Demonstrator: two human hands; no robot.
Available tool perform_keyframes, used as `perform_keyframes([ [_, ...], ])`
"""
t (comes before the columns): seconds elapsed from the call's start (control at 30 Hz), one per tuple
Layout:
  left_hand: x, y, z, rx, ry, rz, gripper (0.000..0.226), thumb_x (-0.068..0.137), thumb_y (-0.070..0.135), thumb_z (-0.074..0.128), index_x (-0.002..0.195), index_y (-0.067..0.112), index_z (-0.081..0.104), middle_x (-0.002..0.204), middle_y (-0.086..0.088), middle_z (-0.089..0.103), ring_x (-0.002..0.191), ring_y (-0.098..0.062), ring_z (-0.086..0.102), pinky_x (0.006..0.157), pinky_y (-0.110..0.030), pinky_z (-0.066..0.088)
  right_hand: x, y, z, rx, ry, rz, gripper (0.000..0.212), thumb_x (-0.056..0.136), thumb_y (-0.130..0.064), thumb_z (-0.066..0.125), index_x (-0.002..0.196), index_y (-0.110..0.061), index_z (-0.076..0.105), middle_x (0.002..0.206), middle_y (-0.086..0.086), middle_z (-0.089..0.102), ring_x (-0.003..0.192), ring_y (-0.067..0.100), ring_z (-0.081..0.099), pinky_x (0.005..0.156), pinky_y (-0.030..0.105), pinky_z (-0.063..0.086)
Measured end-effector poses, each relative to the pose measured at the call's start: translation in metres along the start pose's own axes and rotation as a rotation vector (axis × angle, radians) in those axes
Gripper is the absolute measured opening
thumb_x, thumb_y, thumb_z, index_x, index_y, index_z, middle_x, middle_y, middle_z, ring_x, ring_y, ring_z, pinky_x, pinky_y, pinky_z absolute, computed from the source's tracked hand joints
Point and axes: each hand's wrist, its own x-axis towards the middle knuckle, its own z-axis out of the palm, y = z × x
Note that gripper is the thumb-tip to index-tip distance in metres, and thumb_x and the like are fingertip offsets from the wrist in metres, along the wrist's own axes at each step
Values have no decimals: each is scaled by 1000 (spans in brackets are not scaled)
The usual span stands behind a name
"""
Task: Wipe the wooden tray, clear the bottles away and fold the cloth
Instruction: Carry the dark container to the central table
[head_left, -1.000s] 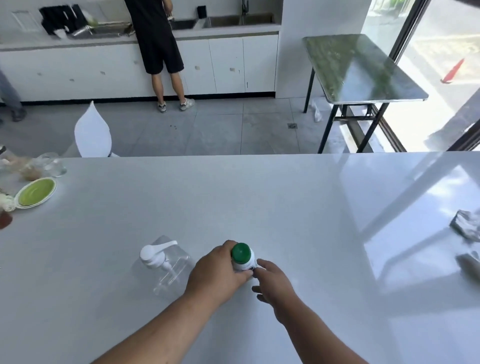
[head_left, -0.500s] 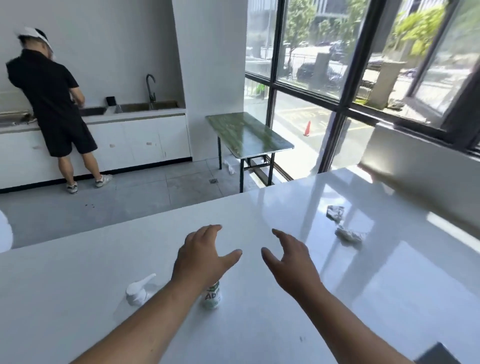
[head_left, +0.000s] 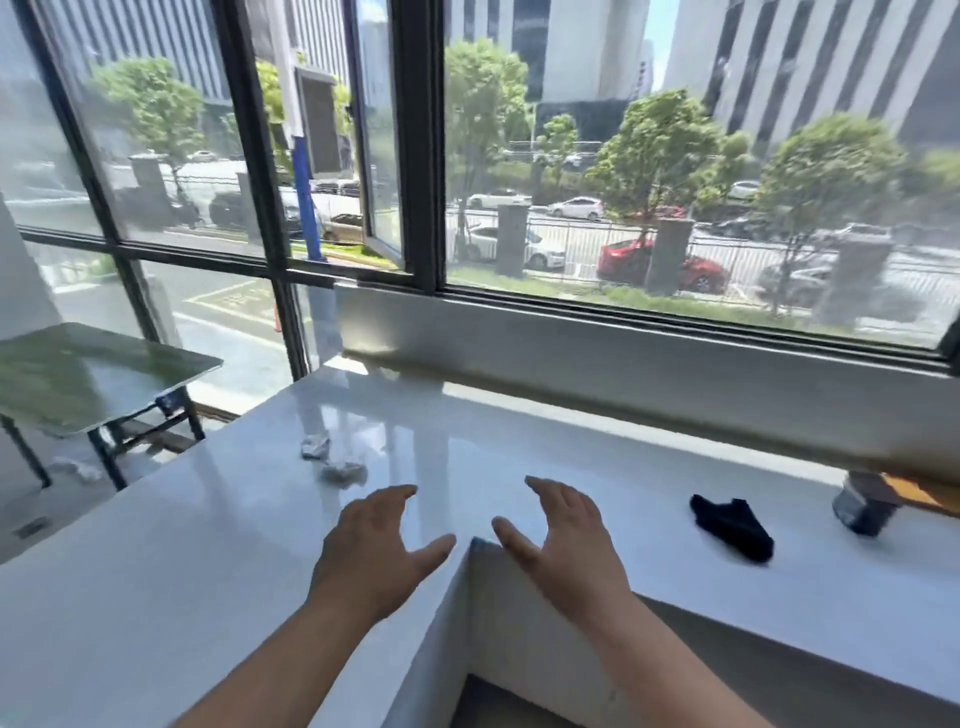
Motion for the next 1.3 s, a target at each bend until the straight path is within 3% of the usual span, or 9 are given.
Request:
perform_keyframes([
  [0.23, 55, 202, 127, -31, -174, 204, 95, 73, 88, 52, 153, 38, 41, 157, 12, 46, 146, -14, 34, 114, -39, 37, -17, 189, -122, 10, 133, 248, 84, 87, -84, 33, 153, -33, 45, 155, -12, 47, 148, 12, 31, 121, 37, 29],
  [0.37, 64, 321, 208, -20, -260, 351, 89, 78, 82, 54, 154, 37, 39, 158, 12, 44, 147, -14, 32, 115, -41, 37, -27, 292, -203, -81, 250, 371, 70, 89, -73, 43, 138, -26, 58, 136, -5, 63, 130, 21, 50, 102, 31, 38],
  [0.47, 67, 397, 252, -23, -320, 451, 87, 80, 80, 56, 154, 37, 38, 157, 13, 44, 146, -14, 33, 113, -40, 37, -40, 352, -256, -100, 291, 474, 78, 91, -75, 41, 150, -24, 48, 152, -1, 53, 143, 21, 41, 116, 39, 36],
  [0.57, 75, 455, 284, -32, -342, 528, 85, 79, 77, 59, 152, 38, 40, 154, 14, 46, 143, -13, 34, 110, -39, 38, -48, 394, -291, -108, 360, 544, 81, 89, -75, 41, 152, -24, 46, 153, -2, 52, 144, 21, 41, 116, 42, 37],
  [0.9, 125, 539, 379, -1, -452, 672, 85, 76, 78, 54, 151, 40, 39, 153, 15, 47, 142, -12, 34, 107, -38, 41, -47, 478, -318, -72, 398, 708, 66, 94, -61, 52, 153, -32, 41, 157, -12, 45, 148, 14, 31, 117, 38, 38],
  [1.3, 278, 614, 432, -62, -445, 743, 81, 80, 71, 64, 150, 35, 44, 153, 10, 50, 142, -18, 39, 108, -39, 41, 68, 527, -369, -149, 567, 809, 61, 94, -50, 58, 150, -28, 49, 152, -6, 53, 142, 19, 41, 112, 38, 41],
])
